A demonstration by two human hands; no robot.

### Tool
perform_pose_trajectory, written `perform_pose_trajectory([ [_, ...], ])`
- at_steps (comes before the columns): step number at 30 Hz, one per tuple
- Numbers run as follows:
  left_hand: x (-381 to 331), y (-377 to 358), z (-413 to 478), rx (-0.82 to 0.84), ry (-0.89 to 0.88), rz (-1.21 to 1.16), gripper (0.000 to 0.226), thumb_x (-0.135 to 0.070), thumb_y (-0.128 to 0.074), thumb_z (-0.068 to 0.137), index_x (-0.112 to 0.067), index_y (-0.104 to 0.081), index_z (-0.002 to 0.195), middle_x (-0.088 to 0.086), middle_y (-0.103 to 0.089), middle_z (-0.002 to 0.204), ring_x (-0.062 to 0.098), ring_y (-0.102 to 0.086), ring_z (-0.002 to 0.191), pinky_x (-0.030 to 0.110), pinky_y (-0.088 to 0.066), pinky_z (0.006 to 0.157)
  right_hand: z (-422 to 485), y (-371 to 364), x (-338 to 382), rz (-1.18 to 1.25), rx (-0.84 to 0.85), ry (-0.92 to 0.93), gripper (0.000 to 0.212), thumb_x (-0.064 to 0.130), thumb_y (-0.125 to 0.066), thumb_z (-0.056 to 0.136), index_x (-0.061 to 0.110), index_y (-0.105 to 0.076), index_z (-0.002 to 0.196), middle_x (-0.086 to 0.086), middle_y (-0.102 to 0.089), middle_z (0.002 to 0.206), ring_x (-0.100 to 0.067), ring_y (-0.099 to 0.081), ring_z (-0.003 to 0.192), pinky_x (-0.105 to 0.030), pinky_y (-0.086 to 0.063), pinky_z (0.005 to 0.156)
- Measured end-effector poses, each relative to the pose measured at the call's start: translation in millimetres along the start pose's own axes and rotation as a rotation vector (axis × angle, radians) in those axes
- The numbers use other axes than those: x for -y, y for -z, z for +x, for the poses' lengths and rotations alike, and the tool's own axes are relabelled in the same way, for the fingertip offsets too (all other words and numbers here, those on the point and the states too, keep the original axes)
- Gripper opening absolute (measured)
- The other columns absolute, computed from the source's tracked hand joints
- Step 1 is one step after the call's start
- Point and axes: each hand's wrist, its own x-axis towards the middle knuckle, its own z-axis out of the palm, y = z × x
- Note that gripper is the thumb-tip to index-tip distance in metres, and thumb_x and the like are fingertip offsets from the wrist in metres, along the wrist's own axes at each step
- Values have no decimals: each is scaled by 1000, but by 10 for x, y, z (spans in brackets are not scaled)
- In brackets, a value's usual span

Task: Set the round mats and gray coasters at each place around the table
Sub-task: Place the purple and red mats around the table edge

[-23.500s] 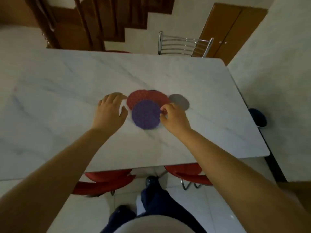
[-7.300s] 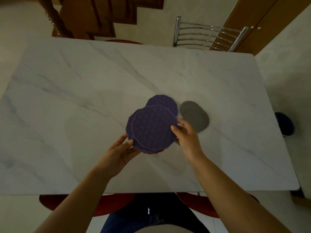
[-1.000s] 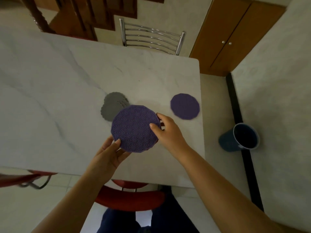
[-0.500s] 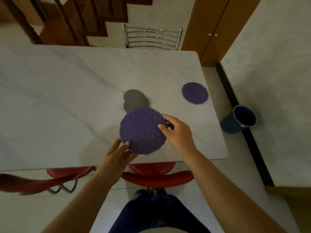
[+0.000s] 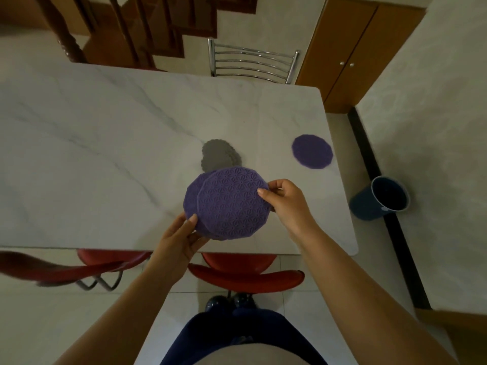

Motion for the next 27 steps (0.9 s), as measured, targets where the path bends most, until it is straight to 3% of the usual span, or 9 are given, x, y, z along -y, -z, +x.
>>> perform_pose_trajectory([
  [4,-80,72,1,-61,-70,-18,48,-22,-59,85,-10,-54,131,11,-65,126,24,-69,103,34,-58,84,132,180,32,192,-65,-73,15,19,-69,83,16,-58,92,-10,-68,102,-20,-68,88,-36,-59,70],
  [9,-174,255,-32,-153,-163,-67,31,-19,-53,92,-17,-60,122,9,-63,130,24,-67,106,32,-58,84,345,489,-224,449,-273,-178,22,12,-68,84,11,-57,102,-9,-65,106,-19,-68,86,-28,-57,59],
  [16,-189,338,-100,-236,-206,-85,31,-17,-50,95,-17,-58,125,5,-69,121,23,-68,105,32,-57,85,554,249,-791,276,-273,-387,26,9,-65,86,-3,-56,107,-24,-59,120,-38,-61,104,-45,-54,81],
  [19,-163,301,-121,-242,-207,-90,28,-17,-51,93,-16,-59,120,3,-73,111,18,-72,93,27,-60,75,585,77,-937,288,-262,-404,26,9,-63,88,-6,-56,108,-24,-58,119,-40,-59,107,-50,-53,87],
  [22,-146,280,-152,-236,-206,-85,30,-19,-56,87,-16,-60,117,4,-73,111,18,-72,91,27,-60,74,646,-19,-998,171,-266,-364,31,12,-64,87,-9,-58,110,-23,-62,114,-38,-61,104,-49,-52,88],
  [24,-136,284,-167,-238,-203,-84,31,-20,-58,84,-17,-62,115,4,-72,111,18,-72,90,28,-60,76,679,-16,-1009,-26,-268,-330,29,16,-65,86,-7,-62,103,-19,-65,103,-32,-63,96,-39,-52,77],
  [27,-105,295,-177,-245,-197,-89,27,-20,-58,85,-19,-66,111,3,-72,110,17,-72,91,29,-60,77,691,37,-1040,-273,-194,-277,24,16,-65,84,-8,-63,84,-20,-64,80,-29,-62,77,-29,-36,56],
])
